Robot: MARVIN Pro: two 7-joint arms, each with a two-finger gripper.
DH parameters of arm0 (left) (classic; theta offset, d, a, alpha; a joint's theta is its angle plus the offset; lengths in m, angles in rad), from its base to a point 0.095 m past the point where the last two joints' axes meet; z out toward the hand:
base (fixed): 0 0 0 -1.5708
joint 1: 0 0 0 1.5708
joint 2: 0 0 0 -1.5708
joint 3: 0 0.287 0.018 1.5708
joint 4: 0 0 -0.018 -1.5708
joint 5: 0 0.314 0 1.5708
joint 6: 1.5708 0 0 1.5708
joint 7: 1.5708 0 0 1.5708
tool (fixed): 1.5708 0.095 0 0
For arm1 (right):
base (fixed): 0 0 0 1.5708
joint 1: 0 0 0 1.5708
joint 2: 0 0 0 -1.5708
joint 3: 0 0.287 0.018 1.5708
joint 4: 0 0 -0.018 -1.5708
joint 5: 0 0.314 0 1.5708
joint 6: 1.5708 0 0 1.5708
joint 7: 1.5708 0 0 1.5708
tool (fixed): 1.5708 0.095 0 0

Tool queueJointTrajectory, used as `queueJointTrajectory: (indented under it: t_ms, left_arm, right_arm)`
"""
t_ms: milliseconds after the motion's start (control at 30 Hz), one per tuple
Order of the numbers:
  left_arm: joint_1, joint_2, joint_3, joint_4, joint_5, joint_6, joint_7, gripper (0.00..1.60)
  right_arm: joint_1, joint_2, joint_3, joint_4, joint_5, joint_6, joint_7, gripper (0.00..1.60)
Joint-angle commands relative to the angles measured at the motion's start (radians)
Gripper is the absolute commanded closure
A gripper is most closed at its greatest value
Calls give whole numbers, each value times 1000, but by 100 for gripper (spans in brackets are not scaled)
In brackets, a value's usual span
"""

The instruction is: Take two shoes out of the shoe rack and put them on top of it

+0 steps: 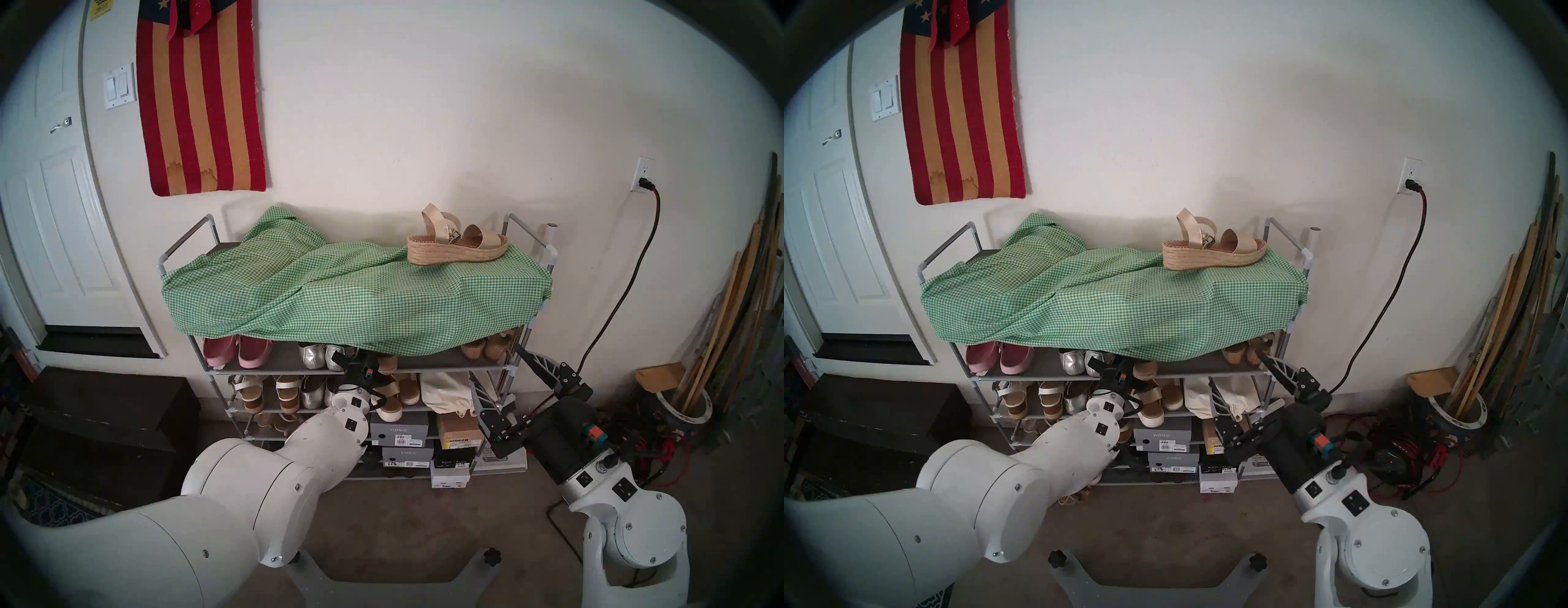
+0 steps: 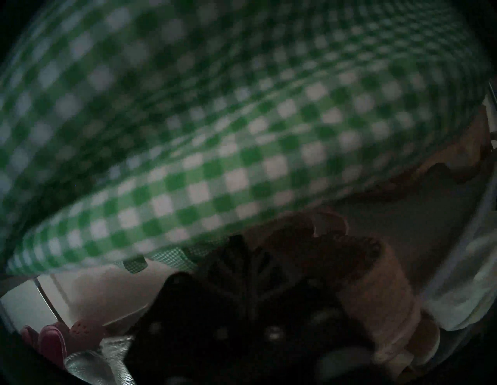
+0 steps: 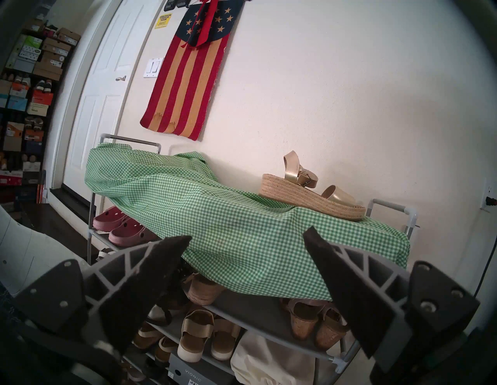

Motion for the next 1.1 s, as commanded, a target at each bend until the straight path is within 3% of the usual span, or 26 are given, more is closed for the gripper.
queueJointTrajectory:
  t_ms: [0,267,1067]
  left_arm:
    - [42,-15,27,-29,22,-98,-6,160]
    - [87,-57,66,-59,45,-214,-53,160]
    - [216,-107,170,-247,95,-216,-109,160]
  right_arm:
    - [3,2,-4,-1,-2,1,2,0]
    - [2,1,-4,-1,-1,0,2,0]
    - [1,0,-2,-1,1,-1,1,0]
